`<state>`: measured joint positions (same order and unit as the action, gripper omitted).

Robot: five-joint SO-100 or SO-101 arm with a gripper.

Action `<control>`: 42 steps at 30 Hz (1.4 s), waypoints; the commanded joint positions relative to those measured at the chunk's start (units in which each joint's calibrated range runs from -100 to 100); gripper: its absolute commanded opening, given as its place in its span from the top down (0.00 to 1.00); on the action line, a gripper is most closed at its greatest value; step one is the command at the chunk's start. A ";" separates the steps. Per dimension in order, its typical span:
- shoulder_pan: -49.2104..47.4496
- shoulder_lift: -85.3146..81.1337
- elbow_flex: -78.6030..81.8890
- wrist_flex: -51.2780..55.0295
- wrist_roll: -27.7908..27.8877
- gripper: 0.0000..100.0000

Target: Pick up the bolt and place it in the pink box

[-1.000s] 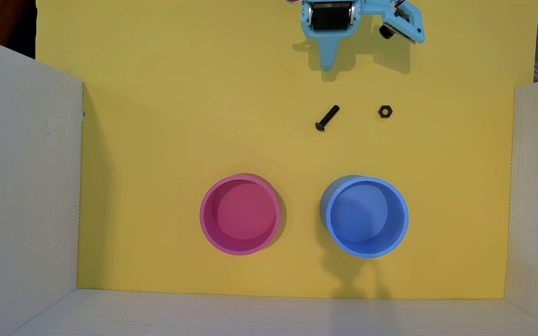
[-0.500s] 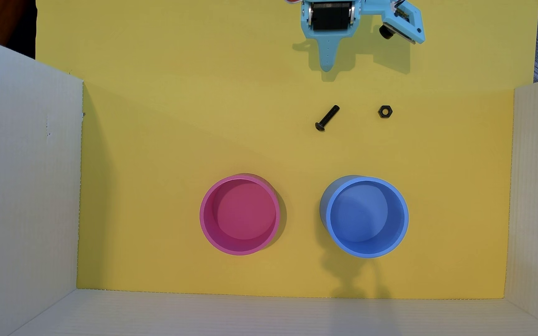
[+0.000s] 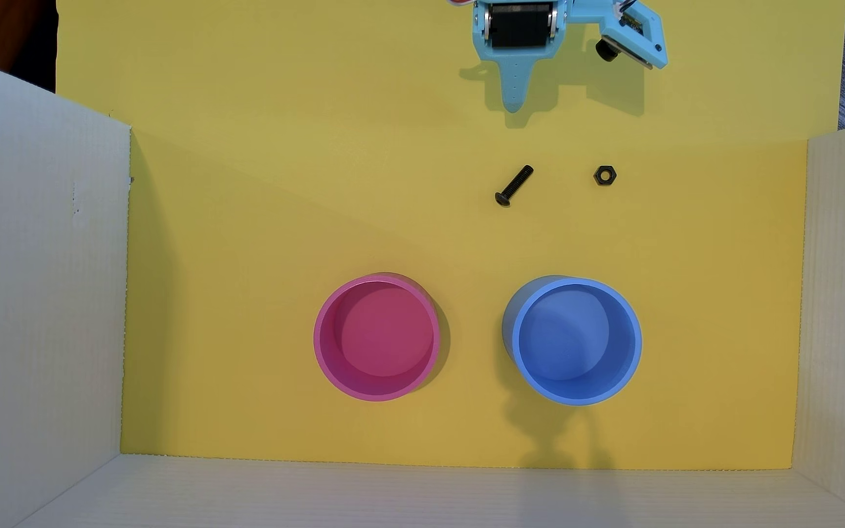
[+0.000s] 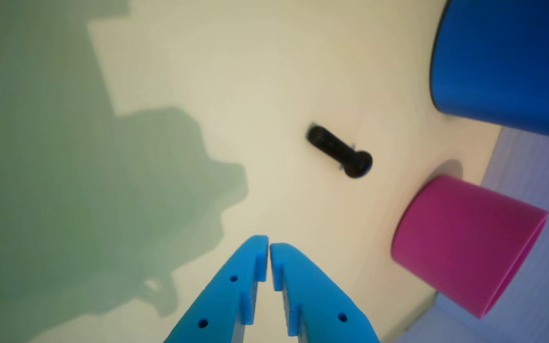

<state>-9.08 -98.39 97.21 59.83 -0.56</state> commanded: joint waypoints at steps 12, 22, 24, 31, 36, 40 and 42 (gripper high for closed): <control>-0.19 -0.26 -0.74 -0.41 -0.19 0.99; -0.19 -0.26 -0.74 -0.41 -0.19 0.99; -0.19 -0.26 -0.74 -0.41 -0.14 0.99; 0.62 0.66 -3.99 -0.07 -0.14 0.98; 4.37 0.66 -12.58 0.19 0.12 0.98; 5.77 4.70 -22.90 0.27 0.43 0.98; 5.77 11.02 -28.78 0.27 0.33 0.98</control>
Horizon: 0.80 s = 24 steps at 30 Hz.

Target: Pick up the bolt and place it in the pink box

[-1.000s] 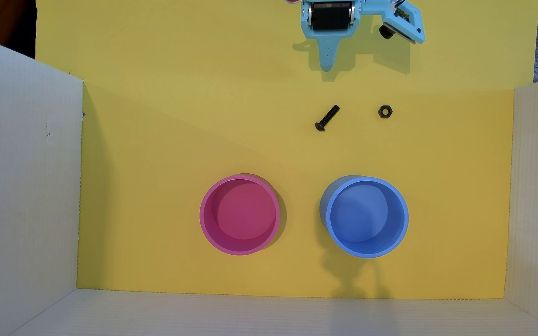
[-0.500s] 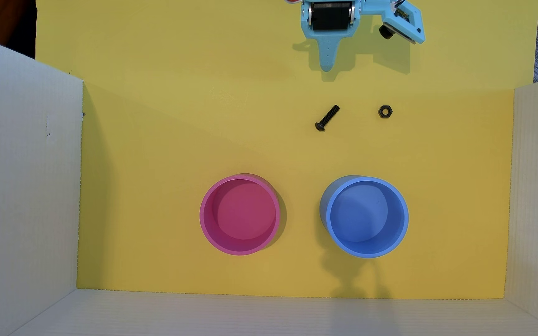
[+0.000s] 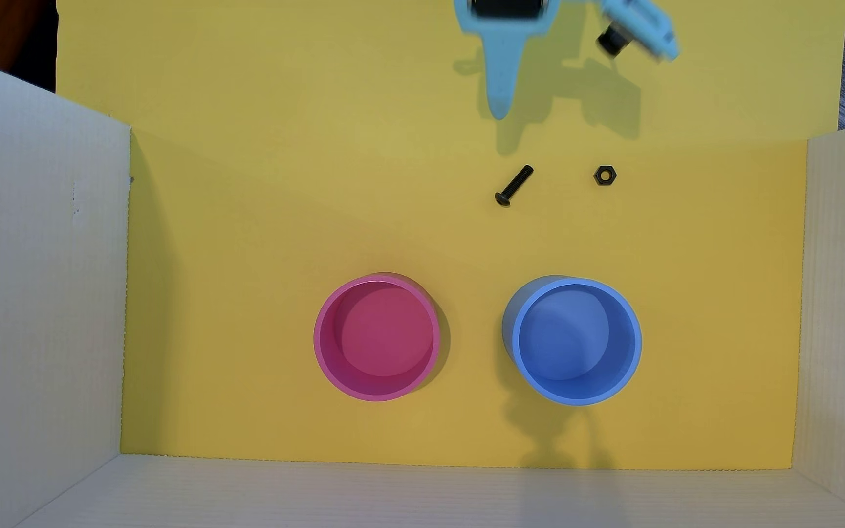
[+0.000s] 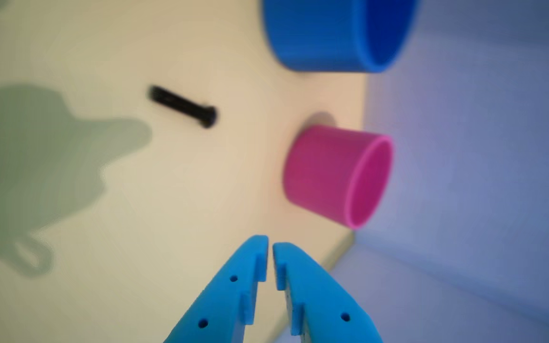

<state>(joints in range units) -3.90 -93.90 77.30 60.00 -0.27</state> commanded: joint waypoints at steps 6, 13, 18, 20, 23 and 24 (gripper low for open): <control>-0.15 36.66 -27.23 8.77 -0.23 0.98; -0.07 61.49 -32.39 5.94 0.03 0.98; 0.44 68.81 -32.66 -0.58 0.24 0.98; 0.30 68.98 -33.02 -0.84 2.64 0.98; -0.44 68.98 -33.38 -1.18 6.91 0.98; -1.03 69.57 -34.10 -1.44 7.43 0.98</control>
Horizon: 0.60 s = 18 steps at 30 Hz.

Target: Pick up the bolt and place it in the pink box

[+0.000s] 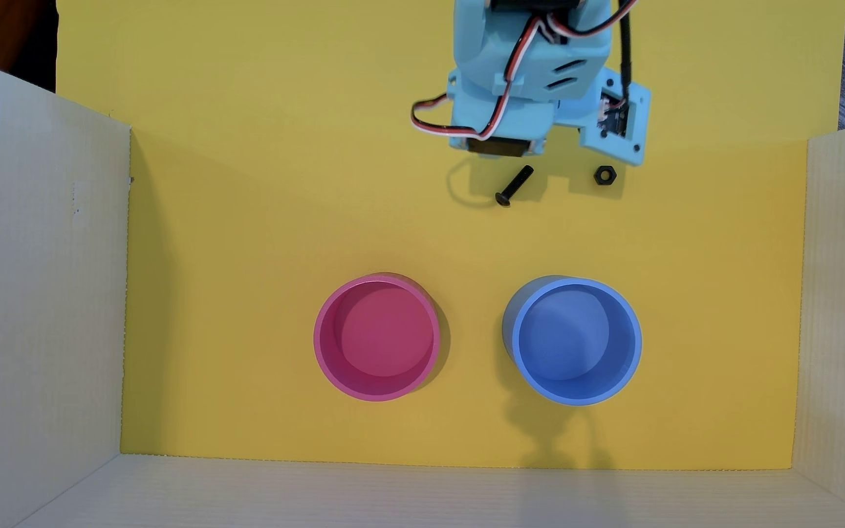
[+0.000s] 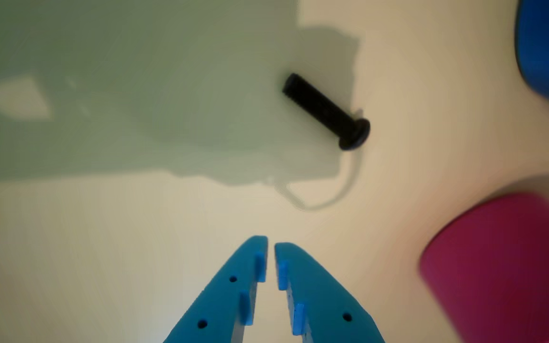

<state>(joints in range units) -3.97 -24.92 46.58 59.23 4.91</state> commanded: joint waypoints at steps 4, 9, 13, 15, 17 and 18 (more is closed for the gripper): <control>-1.47 0.67 -4.20 -0.41 5.28 0.98; -0.88 0.93 -6.19 0.02 8.09 0.98; -0.88 6.40 -10.08 0.62 8.45 0.93; -0.88 11.11 -12.97 1.73 8.35 0.89; -0.88 14.56 -15.78 2.08 8.25 0.87; -1.03 15.74 -16.86 2.08 8.25 0.87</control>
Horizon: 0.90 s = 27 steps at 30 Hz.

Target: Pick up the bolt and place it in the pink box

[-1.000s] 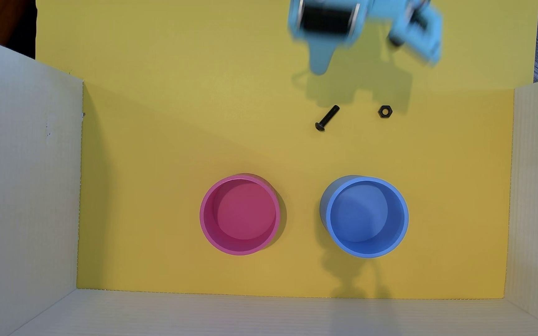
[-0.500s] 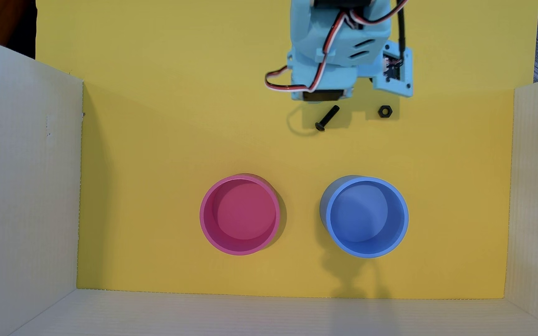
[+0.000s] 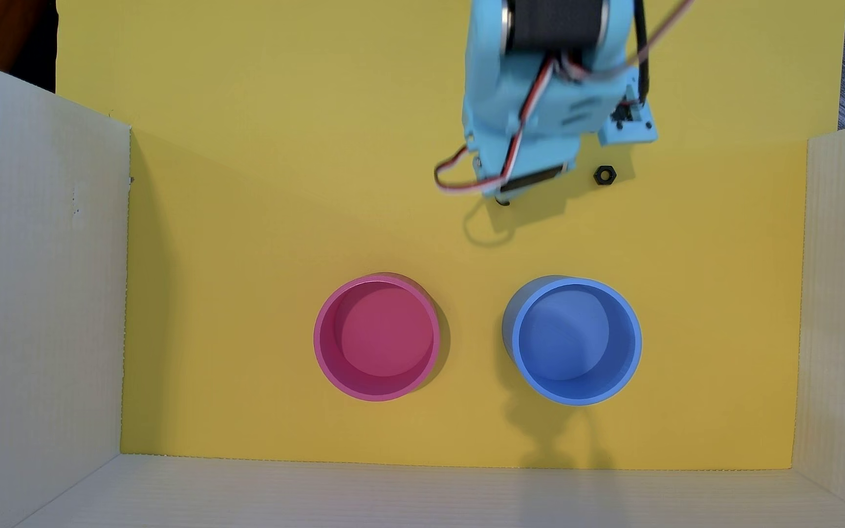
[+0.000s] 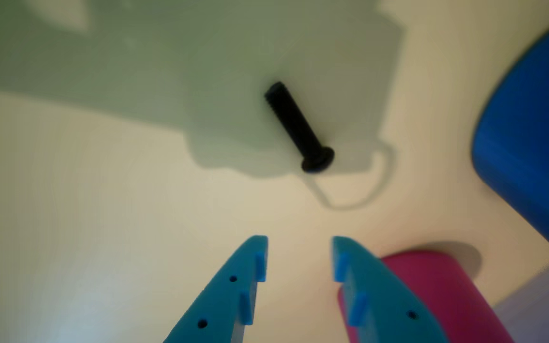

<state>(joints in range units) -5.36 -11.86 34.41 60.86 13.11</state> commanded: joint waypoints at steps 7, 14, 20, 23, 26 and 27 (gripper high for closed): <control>-0.23 4.04 -3.70 0.45 0.20 0.87; -2.00 4.12 2.63 -3.07 0.30 0.87; -4.87 4.12 5.25 -6.85 0.30 0.87; -4.57 4.12 5.16 -7.02 0.25 0.87; -4.35 4.12 5.52 -7.02 0.30 0.87; -4.35 4.12 5.70 -7.02 0.30 0.87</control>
<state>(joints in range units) -9.73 -7.54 40.09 54.09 13.11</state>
